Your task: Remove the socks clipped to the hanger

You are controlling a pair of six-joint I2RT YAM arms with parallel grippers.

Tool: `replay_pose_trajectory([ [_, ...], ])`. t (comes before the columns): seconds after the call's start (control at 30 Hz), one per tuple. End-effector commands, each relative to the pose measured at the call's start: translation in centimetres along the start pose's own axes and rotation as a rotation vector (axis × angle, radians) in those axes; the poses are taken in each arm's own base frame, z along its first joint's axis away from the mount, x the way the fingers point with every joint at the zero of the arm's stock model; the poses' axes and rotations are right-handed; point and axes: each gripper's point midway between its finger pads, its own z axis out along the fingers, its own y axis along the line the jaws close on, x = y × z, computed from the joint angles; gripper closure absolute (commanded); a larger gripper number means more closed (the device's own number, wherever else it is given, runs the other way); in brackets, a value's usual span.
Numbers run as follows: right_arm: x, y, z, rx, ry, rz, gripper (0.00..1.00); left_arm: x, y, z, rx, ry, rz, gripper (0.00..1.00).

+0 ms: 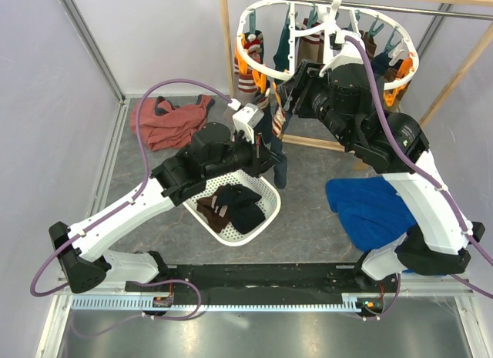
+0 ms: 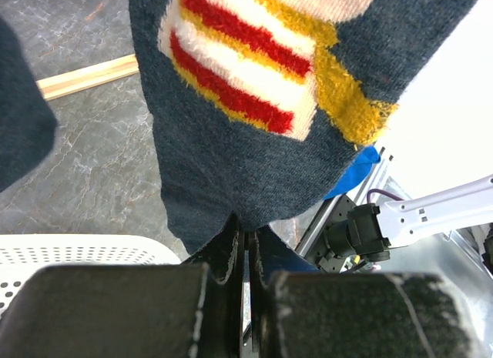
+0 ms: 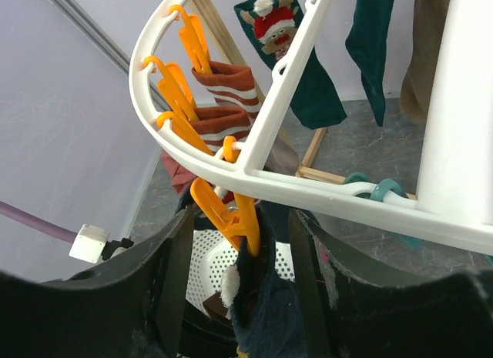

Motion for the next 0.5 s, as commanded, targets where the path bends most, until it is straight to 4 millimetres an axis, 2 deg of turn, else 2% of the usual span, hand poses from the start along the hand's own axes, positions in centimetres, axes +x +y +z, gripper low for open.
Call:
replay_pose_trajectory([
  [0.0, -1.0, 1.1, 0.1, -0.049, -0.026, -0.003, 0.41, -2.1, -1.8, -0.8, 0.055, -0.045, -0.026, 0.98],
  [0.47, -1.4, 0.5, 1.0, 0.005, -0.053, -0.038, 0.41, -1.7, -2.9, -0.8, 0.110, -0.014, -0.048, 0.98],
])
